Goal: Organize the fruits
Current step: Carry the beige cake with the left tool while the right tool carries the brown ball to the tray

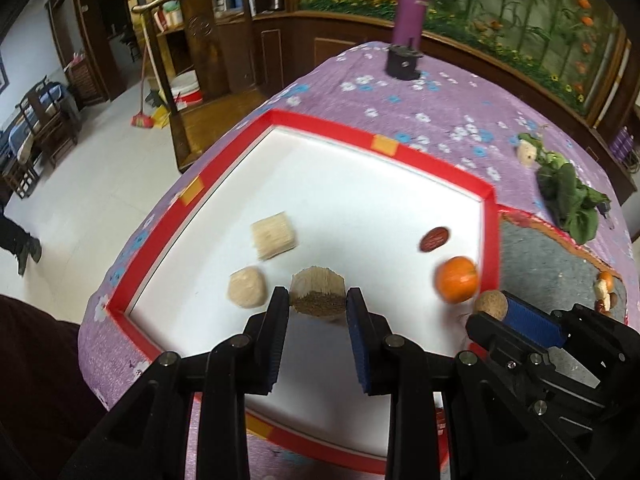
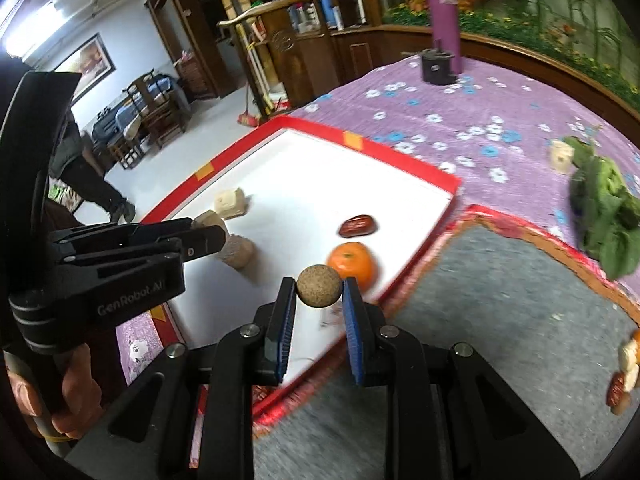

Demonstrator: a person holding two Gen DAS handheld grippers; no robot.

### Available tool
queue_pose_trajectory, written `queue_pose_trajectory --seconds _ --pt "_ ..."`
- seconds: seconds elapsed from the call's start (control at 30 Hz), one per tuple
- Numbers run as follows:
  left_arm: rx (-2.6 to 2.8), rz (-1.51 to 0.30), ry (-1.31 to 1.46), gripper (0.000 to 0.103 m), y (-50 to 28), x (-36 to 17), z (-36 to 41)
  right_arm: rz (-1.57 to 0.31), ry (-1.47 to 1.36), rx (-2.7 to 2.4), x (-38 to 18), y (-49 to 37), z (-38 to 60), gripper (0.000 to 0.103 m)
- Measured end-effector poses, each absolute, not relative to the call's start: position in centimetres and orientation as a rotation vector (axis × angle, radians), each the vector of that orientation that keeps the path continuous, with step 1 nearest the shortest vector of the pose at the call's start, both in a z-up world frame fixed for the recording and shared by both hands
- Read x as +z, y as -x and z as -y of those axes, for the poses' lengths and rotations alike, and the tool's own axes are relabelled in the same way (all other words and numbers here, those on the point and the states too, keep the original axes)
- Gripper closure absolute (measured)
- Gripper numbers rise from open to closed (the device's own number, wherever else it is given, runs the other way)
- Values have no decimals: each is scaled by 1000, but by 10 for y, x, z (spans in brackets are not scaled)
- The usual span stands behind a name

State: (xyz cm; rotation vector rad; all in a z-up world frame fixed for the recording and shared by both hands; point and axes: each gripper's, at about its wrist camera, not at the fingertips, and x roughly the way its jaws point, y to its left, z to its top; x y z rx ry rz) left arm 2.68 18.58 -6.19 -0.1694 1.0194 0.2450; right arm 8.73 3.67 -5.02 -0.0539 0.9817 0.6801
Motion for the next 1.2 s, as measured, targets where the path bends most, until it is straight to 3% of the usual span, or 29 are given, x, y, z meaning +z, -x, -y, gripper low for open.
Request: queue_pose_trajectory --seconds 1.2 --pt "212 -1040 181 74 -9 -82 -205 -1034 142 678 -79 -82 -70 77"
